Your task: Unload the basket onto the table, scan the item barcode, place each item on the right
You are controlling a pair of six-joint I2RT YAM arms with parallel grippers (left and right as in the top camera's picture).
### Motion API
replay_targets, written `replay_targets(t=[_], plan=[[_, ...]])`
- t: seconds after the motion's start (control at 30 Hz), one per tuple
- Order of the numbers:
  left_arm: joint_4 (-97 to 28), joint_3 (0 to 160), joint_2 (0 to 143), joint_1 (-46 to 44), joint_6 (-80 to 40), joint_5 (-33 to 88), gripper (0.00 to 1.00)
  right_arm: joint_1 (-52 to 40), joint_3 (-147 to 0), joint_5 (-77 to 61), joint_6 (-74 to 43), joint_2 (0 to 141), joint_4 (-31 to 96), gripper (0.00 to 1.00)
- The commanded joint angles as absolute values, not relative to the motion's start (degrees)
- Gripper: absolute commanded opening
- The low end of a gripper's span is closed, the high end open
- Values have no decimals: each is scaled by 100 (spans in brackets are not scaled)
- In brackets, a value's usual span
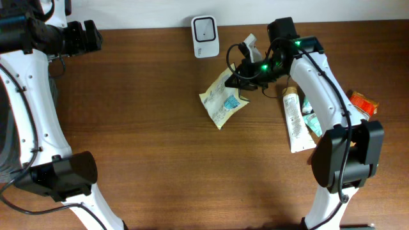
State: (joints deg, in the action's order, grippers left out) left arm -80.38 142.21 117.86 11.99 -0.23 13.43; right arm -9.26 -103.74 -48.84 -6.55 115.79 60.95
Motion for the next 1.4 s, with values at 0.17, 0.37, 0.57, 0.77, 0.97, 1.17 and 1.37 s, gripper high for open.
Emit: replay_targets(t=[0.17, 0.37, 0.57, 0.77, 0.97, 1.17, 1.37], plan=[[-8027, 14232, 11826, 1216, 21, 1347, 99, -888, -10213, -1345, -233, 12033, 6862, 69], [-8027, 14232, 11826, 1216, 21, 1345, 99, -1288, -10414, -1640, 1046, 12040, 6814, 79], [-8027, 14232, 11826, 1216, 21, 1345, 99, -1835, -10405, -1339, 2543, 12634, 6775, 99], [-8027, 14232, 11826, 1216, 21, 1345, 99, -1828, -10405, -499, 3540, 13251, 6410, 99], [-8027, 14232, 11826, 1216, 21, 1347, 99, -1837, -9815, -1651, 3581, 13362, 6394, 92], [-8027, 14232, 11826, 1216, 21, 1347, 99, -1837, -9502, -1776, 3363, 13353, 6259, 4], [-8027, 14232, 11826, 1216, 21, 1345, 99, -1798, -10449, -2738, 2950, 12958, 6613, 4]])
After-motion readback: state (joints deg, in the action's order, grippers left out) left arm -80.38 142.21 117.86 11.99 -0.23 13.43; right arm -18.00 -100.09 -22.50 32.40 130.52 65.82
